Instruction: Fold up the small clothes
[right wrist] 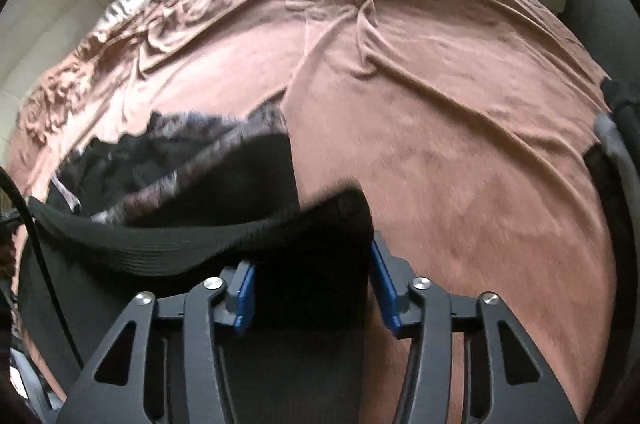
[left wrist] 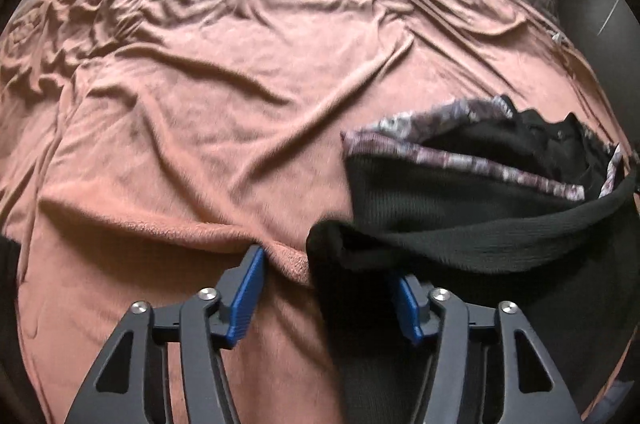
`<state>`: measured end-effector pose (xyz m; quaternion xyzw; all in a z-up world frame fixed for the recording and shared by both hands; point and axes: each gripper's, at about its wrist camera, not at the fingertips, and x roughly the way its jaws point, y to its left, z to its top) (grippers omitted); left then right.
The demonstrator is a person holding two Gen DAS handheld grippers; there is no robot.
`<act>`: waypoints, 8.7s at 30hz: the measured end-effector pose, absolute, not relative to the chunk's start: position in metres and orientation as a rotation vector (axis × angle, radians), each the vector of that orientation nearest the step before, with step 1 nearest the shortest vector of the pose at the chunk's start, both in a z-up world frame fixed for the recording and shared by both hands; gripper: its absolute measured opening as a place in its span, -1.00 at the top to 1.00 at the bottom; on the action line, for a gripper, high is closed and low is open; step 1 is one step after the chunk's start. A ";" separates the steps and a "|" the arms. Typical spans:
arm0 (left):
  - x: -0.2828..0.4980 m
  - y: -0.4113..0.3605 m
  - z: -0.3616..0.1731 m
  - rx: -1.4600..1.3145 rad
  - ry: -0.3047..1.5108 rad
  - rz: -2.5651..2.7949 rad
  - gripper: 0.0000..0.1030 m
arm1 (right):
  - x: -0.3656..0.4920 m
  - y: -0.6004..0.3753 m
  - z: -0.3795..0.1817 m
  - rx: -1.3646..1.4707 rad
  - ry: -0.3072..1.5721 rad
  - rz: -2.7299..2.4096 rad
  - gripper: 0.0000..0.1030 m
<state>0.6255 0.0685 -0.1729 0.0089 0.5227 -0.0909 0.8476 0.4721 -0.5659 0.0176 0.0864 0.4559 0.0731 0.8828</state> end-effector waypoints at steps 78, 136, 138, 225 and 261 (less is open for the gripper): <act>0.728 0.056 -0.156 0.036 1.098 -0.018 0.42 | 0.562 -0.573 0.025 0.225 1.008 0.026 0.19; 0.385 0.071 -0.117 -0.379 0.930 -0.148 -0.73 | 0.238 -0.588 0.062 0.414 0.848 0.139 -0.93; 0.383 0.075 -0.123 -0.422 0.948 -0.149 -0.62 | 0.235 -0.590 0.054 0.440 0.852 0.149 -0.79; 0.325 0.133 -0.166 -0.925 0.840 -0.097 0.81 | 0.207 -0.597 0.005 0.615 0.879 0.117 0.94; 0.319 0.130 -0.190 -1.112 0.832 -0.109 -0.20 | 0.188 -0.428 0.112 0.179 0.762 0.237 -0.28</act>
